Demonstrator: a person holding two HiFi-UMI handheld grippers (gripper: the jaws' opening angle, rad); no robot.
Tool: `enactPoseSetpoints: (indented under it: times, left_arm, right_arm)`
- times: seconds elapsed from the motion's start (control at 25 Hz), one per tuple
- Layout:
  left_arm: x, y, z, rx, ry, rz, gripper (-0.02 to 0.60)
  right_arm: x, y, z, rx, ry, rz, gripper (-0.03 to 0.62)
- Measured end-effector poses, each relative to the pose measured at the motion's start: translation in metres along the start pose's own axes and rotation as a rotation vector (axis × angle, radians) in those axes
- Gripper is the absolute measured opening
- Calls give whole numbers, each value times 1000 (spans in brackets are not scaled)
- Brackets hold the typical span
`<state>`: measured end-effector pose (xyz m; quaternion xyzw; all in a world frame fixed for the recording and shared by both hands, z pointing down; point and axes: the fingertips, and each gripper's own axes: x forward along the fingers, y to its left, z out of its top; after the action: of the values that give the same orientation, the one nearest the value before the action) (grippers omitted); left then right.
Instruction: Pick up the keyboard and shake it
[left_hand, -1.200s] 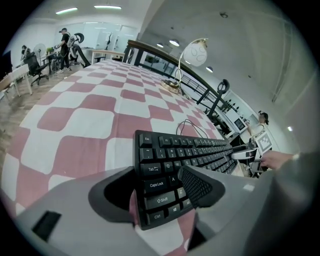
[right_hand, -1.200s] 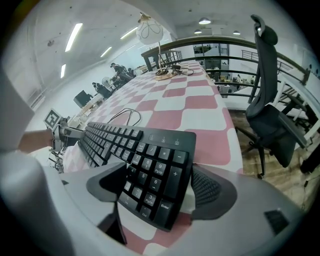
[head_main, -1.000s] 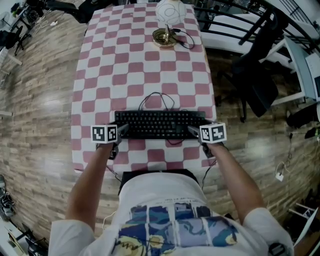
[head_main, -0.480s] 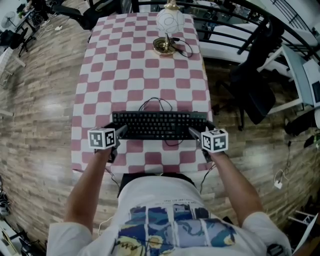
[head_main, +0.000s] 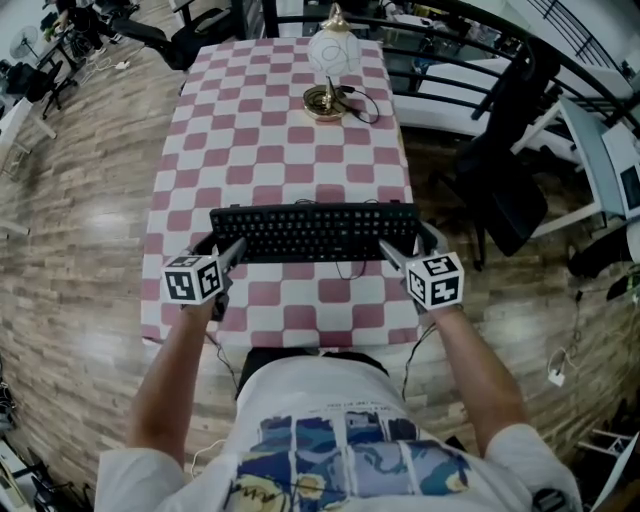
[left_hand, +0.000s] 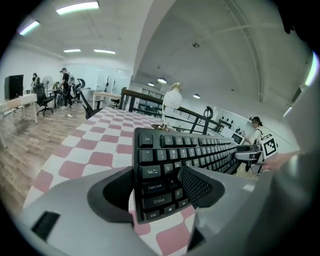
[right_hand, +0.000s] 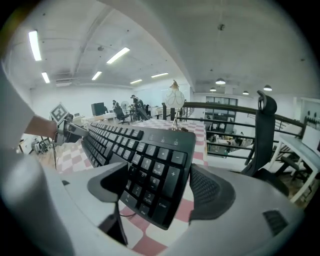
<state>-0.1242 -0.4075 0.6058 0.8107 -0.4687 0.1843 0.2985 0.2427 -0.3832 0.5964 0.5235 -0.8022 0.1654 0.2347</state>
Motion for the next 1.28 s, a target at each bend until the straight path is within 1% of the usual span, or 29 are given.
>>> enactPoseSetpoints:
  times: [0.28, 0.44, 0.48, 0.56, 0.88, 1.0, 1.12, 1.28]
  left_arm:
    - [-27, -10, 34, 46, -138, 32, 295]
    - [-42, -15, 51, 64, -195, 38, 293]
    - [-46, -17, 55, 71, -208, 39, 293]
    - [-56, -21, 66, 87, -242, 41, 293]
    - [-98, -42, 113, 160, -395, 49, 293]
    - [-111, -49, 126, 182, -434, 55, 293]
    - [-120, -54, 135, 192, -460, 56, 293]
    - [-132, -58, 147, 204, -492, 55, 293]
  right_arm:
    - [-24, 2, 45, -154, -122, -11, 371]
    - [-39, 3, 62, -199, -171, -36, 364]
    - [-43, 4, 68, -212, -187, -43, 339]
    - [-52, 5, 79, -229, -216, -54, 333]
    - [-90, 9, 132, -319, -353, -108, 328]
    - [-103, 11, 148, -351, -391, -125, 325]
    - [-114, 12, 157, -361, -400, -152, 319]
    - [-127, 15, 172, -384, -437, -181, 319]
